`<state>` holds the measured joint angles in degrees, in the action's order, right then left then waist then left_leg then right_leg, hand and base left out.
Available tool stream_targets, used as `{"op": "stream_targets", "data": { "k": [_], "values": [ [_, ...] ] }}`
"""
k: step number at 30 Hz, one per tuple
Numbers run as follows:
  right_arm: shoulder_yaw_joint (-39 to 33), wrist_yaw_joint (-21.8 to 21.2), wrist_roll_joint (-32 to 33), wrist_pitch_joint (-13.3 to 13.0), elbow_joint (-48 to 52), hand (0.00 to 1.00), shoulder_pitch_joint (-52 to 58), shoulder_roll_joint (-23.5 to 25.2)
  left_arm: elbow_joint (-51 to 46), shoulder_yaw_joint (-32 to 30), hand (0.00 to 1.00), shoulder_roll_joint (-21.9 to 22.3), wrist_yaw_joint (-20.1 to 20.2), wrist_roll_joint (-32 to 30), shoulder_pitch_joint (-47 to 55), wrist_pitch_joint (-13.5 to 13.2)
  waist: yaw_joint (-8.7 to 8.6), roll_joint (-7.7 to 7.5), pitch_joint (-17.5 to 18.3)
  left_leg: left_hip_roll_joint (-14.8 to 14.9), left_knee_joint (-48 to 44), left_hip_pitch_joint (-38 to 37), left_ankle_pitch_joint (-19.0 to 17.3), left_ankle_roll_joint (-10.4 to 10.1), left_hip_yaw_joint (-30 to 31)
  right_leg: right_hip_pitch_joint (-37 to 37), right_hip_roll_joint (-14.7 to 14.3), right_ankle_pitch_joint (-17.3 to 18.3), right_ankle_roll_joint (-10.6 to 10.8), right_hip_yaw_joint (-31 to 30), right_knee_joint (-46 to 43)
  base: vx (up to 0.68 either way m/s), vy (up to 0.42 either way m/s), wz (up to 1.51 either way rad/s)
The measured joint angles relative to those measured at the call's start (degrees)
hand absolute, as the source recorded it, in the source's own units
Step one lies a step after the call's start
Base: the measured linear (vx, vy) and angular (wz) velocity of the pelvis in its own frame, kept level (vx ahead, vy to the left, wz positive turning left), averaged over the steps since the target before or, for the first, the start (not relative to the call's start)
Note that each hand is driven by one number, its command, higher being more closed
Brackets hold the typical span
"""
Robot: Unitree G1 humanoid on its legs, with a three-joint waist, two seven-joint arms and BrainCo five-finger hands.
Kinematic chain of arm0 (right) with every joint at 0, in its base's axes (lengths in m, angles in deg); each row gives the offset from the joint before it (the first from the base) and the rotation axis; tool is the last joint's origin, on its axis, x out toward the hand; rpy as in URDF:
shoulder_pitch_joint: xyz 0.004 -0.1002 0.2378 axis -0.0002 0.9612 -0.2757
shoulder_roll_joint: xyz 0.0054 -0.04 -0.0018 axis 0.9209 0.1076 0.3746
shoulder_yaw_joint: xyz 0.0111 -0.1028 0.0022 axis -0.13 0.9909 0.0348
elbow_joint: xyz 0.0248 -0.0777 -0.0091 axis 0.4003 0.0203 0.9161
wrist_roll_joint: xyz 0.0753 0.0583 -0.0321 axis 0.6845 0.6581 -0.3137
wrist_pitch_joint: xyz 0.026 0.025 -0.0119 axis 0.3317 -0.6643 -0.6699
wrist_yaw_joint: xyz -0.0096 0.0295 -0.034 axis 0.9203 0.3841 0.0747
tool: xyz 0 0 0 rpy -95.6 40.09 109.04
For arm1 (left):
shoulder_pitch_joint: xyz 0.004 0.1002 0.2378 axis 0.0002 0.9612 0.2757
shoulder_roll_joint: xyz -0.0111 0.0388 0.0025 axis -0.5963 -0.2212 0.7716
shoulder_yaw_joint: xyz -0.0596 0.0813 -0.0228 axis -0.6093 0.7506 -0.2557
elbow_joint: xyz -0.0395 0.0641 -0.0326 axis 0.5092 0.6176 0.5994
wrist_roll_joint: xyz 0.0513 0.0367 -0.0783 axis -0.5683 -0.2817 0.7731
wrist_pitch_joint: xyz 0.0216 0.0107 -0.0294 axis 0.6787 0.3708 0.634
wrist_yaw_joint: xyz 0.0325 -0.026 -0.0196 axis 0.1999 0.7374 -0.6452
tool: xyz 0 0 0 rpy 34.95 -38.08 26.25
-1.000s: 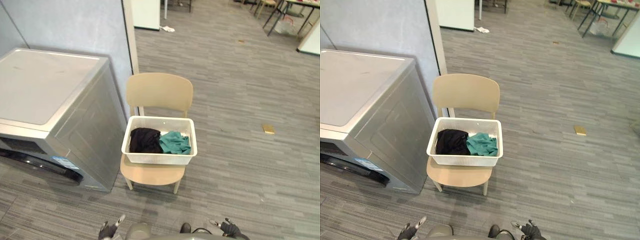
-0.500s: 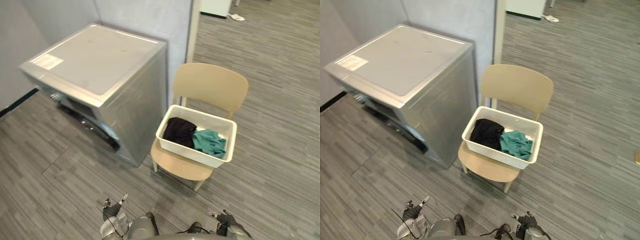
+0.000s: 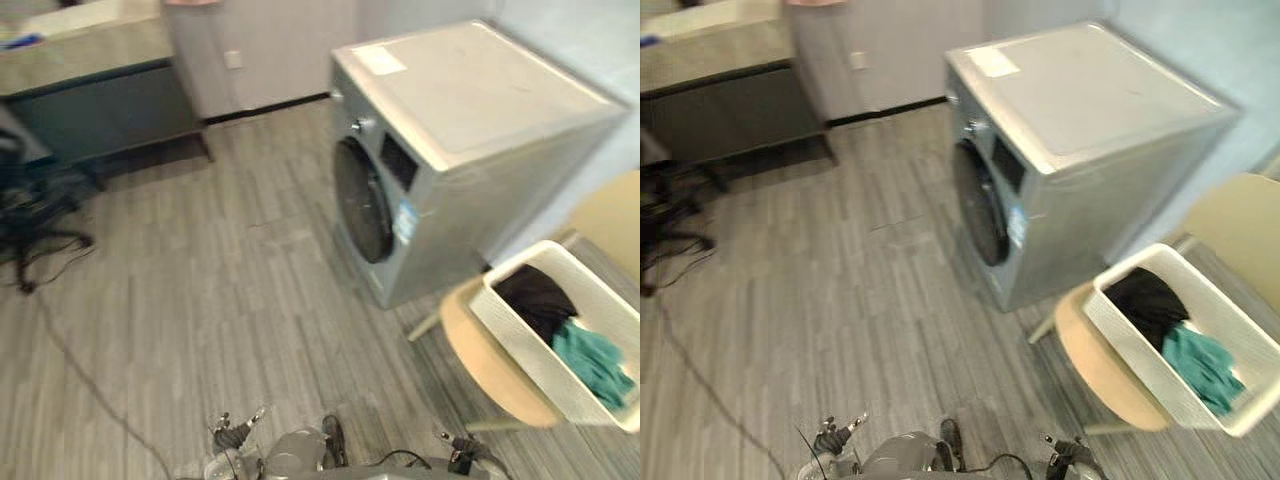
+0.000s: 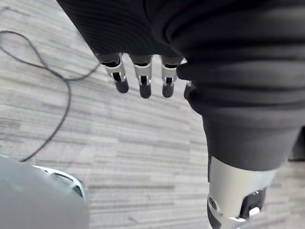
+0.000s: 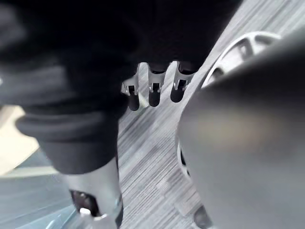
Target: Pick up the laundry basket with both hands and put the clothes into the washing machine.
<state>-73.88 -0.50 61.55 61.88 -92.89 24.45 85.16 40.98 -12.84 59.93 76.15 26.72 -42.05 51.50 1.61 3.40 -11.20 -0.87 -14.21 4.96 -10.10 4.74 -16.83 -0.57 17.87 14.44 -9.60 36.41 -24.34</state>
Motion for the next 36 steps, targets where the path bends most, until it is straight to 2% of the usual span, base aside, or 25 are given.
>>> {"op": "stream_targets", "data": {
  "k": [1, 2, 3, 6, 8, 10, 12, 13, 15, 16, 17, 18, 20, 21, 22, 24, 25, 27, 29, 30, 31, 32, 33, 34, 36],
  "values": [
    [0.0, 0.0, 0.4, -0.1, 1.2, 0.0, 0.3, 0.7, 0.0, 0.0, 0.0, -0.3, 0.3, -0.3, 0.0, 0.1, -0.25, -0.4, -0.1, -0.8, -0.2, -0.4, 0.0, 0.2, 0.9, 1.9, -1.3, 1.4, 1.2, -6.5, -2.2, -0.04, 0.012, 1.01],
    [0.1, 0.0, 1.3, -0.3, 2.6, 0.0, 0.5, 1.9, 0.0, -0.1, 0.0, -1.0, 0.4, -1.2, -0.1, 0.1, -0.81, -1.43, -0.6, -2.5, -0.3, -1.3, 0.0, 1.0, 2.4, 5.1, -3.9, 3.4, 4.8, -15.4, -6.3, -0.02, -0.006, 0.91],
    [0.2, 0.0, 3.0, -0.5, 3.6, 0.0, 0.9, 2.5, 0.0, -0.1, 0.0, -1.0, 0.4, -2.5, -0.8, 0.6, -0.89, -2.08, -0.7, -3.4, -0.5, -2.1, -0.3, 2.0, 3.2, 8.6, -6.2, 4.7, 7.3, -19.6, -9.8, 0.0, -0.014, 0.76],
    [0.5, 0.0, 4.7, -1.2, 5.9, 0.0, 1.9, 3.4, -0.1, -0.4, 0.0, 0.0, 0.4, -3.8, -1.6, 0.6, -1.01, -1.97, -1.0, -3.3, -1.0, -2.3, -1.0, 3.1, 3.8, 12.6, -8.7, 4.7, 8.9, -17.4, -10.1, 0.03, -0.016, 0.5],
    [0.4, 0.0, 5.2, -1.2, 6.8, 0.0, 2.0, 4.1, 0.0, -1.1, 0.0, 0.6, 0.5, -4.1, -2.5, 0.9, -0.96, -2.46, -0.8, -3.3, 0.5, -2.9, -1.2, 3.4, 4.4, 13.8, -10.1, 3.2, 10.6, -14.3, -5.3, 0.15, -0.009, 0.4],
    [0.0, 0.1, 5.4, -1.2, 7.0, 0.0, 2.4, 4.4, 0.0, -1.3, 0.0, 1.0, 0.4, -4.4, -3.0, 0.9, -1.01, -2.4, -0.7, -3.1, 1.3, -3.8, -1.2, 3.3, 5.2, 13.2, -11.2, 0.0, 8.9, -12.0, 0.5, 0.24, -0.001, 0.34],
    [0.0, 0.1, 5.7, -1.2, 7.1, 0.0, 2.9, 4.5, 0.0, -1.2, 0.0, 1.0, 0.5, -4.6, -3.6, 1.0, -1.06, -2.34, -0.7, -2.7, -0.9, -3.8, -2.2, 2.2, 6.5, 11.3, -12.0, -3.1, 6.9, -11.4, 2.9, 0.24, -0.017, 0.34],
    [-0.1, 0.1, 5.7, -1.2, 7.5, 0.0, 3.1, 4.6, 0.0, -0.6, 0.0, 1.0, 0.9, -5.1, -4.0, 1.0, -1.18, -2.15, -0.5, -2.1, -3.4, -3.7, -4.3, 1.5, 7.5, 9.7, -12.7, -5.1, 6.3, -10.7, 4.0, 0.29, -0.033, 0.36],
    [-0.4, 0.1, 6.0, -1.0, 8.4, 0.0, 4.1, 4.9, 0.0, 1.4, 0.0, 1.2, 1.6, -5.7, -4.2, 1.1, -1.43, -1.8, 0.6, -1.0, -6.7, -3.7, -7.4, -0.3, 8.4, 8.1, -13.6, -6.1, 6.1, -10.3, 3.9, 0.33, -0.035, 0.27],
    [-0.4, 0.1, 6.0, -0.9, 9.0, 0.0, 4.5, 5.0, -0.1, 2.4, 0.0, 1.2, 1.6, -5.7, -4.1, 1.3, -1.97, -1.17, 1.1, 1.0, -13.2, -2.6, -8.8, -2.5, 7.5, 6.3, -14.5, -5.1, 5.7, -9.4, 4.3, 0.38, -0.017, 0.11],
    [-0.4, 0.1, 6.0, -0.8, 9.0, 0.0, 4.5, 5.1, -0.2, 2.4, 0.0, 1.2, 1.7, -5.7, -4.3, 1.5, -2.47, -1.03, 1.1, 4.2, -25.6, 1.4, -7.9, -4.2, 5.2, 4.6, -15.3, -3.4, 5.9, -9.4, 3.7, 0.39, -0.015, -0.02],
    [-0.5, 0.1, 6.0, -0.7, 9.0, 0.0, 4.6, 5.1, -0.5, 2.1, 0.0, 1.2, 1.7, -5.7, -4.3, 1.7, -2.4, -0.99, 1.0, 6.0, -31.1, 2.7, -6.5, -5.8, 4.0, 3.4, -15.8, -2.9, 6.1, -9.7, 3.5, 0.4, -0.002, -0.36],
    [-0.4, 0.2, 6.0, -0.1, 9.0, 0.0, 5.5, 5.1, -1.6, 1.6, 0.0, 1.1, 1.6, -5.7, -3.2, 2.0, -1.91, -0.9, 1.7, 13.5, -47.0, 5.4, 3.3, -5.6, -2.3, -1.7, -17.4, -1.4, 6.4, -13.5, 4.4, 0.48, 0.046, -0.82],
    [-0.3, 0.3, 6.0, -0.1, 9.0, 0.0, 5.8, 5.0, -1.6, 1.1, 0.0, 0.9, 1.6, -5.7, -3.1, 2.1, -1.6, -0.81, 2.1, 15.6, -49.7, 6.5, 3.5, -4.4, -3.9, -2.2, -17.7, -1.4, 6.4, -14.7, 4.9, 0.45, 0.108, -1.08],
    [-0.4, 0.4, 5.9, 0.0, 8.9, 0.0, 5.9, 4.9, -1.6, 0.9, 0.0, 0.7, 1.6, -5.7, -3.5, 2.1, -0.99, -0.67, 2.5, 18.9, -52.1, 7.7, 1.8, -2.4, -5.3, -3.2, -17.6, -1.4, 6.5, -17.4, 5.9, 0.29, 0.095, -0.98],
    [-0.4, 0.4, 6.0, 0.0, 8.5, 0.0, 5.7, 4.8, -1.5, 0.9, 0.0, 0.6, 1.6, -5.7, -4.0, 2.1, -0.88, -1.47, 2.3, 20.9, -49.0, 8.9, -1.2, -3.6, -4.6, -4.4, -16.0, -2.6, 8.2, -21.2, 8.4, 0.29, 0.154, -0.97],
    [-0.4, 0.5, 6.0, 0.0, 7.4, 0.0, 5.3, 4.9, -1.1, 0.9, 0.0, 0.6, 1.5, -5.7, -4.1, 2.1, -0.9, -2.23, 2.4, 20.9, -42.5, 9.1, -2.6, -4.9, -3.0, -5.1, -14.4, -3.4, 9.4, -23.4, 10.0, 0.26, 0.221, -0.87],
    [-0.4, 0.4, 5.7, 0.0, 6.0, 0.0, 4.5, 4.6, -0.6, 0.9, 0.0, 0.6, 1.4, -5.8, -4.3, 2.0, -0.94, -2.55, 2.3, 20.9, -28.5, 8.5, -2.4, -5.3, 1.7, -5.4, -12.5, -3.9, 10.2, -26.1, 10.7, 0.24, 0.332, -0.77],
    [-0.4, 0.4, 4.9, -0.2, 4.9, 0.0, 4.5, 4.4, 0.0, 0.8, 0.0, 0.5, 0.9, -5.7, -4.6, 1.7, -0.85, -2.37, 2.4, 20.7, -10.9, 6.1, 0.9, -7.6, 8.8, -5.3, -11.1, -4.7, 12.3, -28.8, 10.7, 0.21, 0.467, -0.69],
    [-0.4, 0.4, 4.9, -0.4, 4.9, 0.0, 4.6, 4.3, 0.4, 0.8, 0.0, 0.6, 0.7, -5.7, -4.6, 1.6, -0.82, -1.78, 2.7, 20.9, -6.8, 5.1, 4.3, -6.0, 10.6, -5.2, -10.9, -4.6, 14.0, -29.3, 10.8, 0.18, 0.495, -0.71],
    [-0.3, 0.4, 4.9, -0.7, 4.7, 0.0, 4.6, 3.2, 1.7, 1.4, 0.0, 0.9, 0.3, -5.7, -4.3, 1.6, -0.82, -0.15, 3.2, 20.6, -3.6, 4.0, 10.0, -10.5, 13.9, -5.3, -10.5, -2.8, 18.1, -31.0, 11.7, 0.16, 0.495, -0.48],
    [0.1, 0.4, 4.9, -0.8, 4.1, 0.0, 4.0, 3.8, 2.8, 1.5, 0.0, -0.4, -0.1, -5.7, -5.5, 1.6, -1.82, -2.21, 2.8, 18.8, -4.7, 4.4, 8.4, -14.5, 13.6, -5.2, -9.2, -1.7, 20.1, -33.1, 11.3, 0.13, 0.455, -0.29],
    [0.1, 0.3, 4.8, -0.9, 4.0, 0.0, 4.1, 4.5, 2.7, 1.6, 0.0, -1.1, -0.1, -5.7, -5.7, 1.4, -1.88, -3.38, 3.0, 17.8, -4.9, 4.3, 8.1, -14.2, 13.6, -4.8, -9.6, -1.5, 20.2, -33.5, 11.0, 0.1, 0.324, 0.12],
    [0.1, 0.4, 4.7, -1.2, 3.7, 0.0, 4.5, 5.1, 2.7, 2.7, 0.0, -1.7, -0.2, -5.7, -5.7, 1.1, -2.24, -4.23, 3.1, 16.5, -6.2, 4.6, 6.7, -13.4, 13.4, -4.6, -9.6, -1.3, 18.9, -33.5, 10.3, 0.03, 0.245, 0.03],
    [0.1, 0.3, 4.4, -1.2, 3.5, 0.0, 4.3, 5.0, 2.7, 3.4, 0.0, -1.7, 0.1, -5.9, -5.7, 0.5, -2.3, -4.2, 3.2, 14.9, -10.4, 5.8, 2.8, -12.4, 11.9, -4.2, -8.0, -1.2, 19.4, -35.6, 10.5, 0.01, 0.264, -0.24]
  ]
}}
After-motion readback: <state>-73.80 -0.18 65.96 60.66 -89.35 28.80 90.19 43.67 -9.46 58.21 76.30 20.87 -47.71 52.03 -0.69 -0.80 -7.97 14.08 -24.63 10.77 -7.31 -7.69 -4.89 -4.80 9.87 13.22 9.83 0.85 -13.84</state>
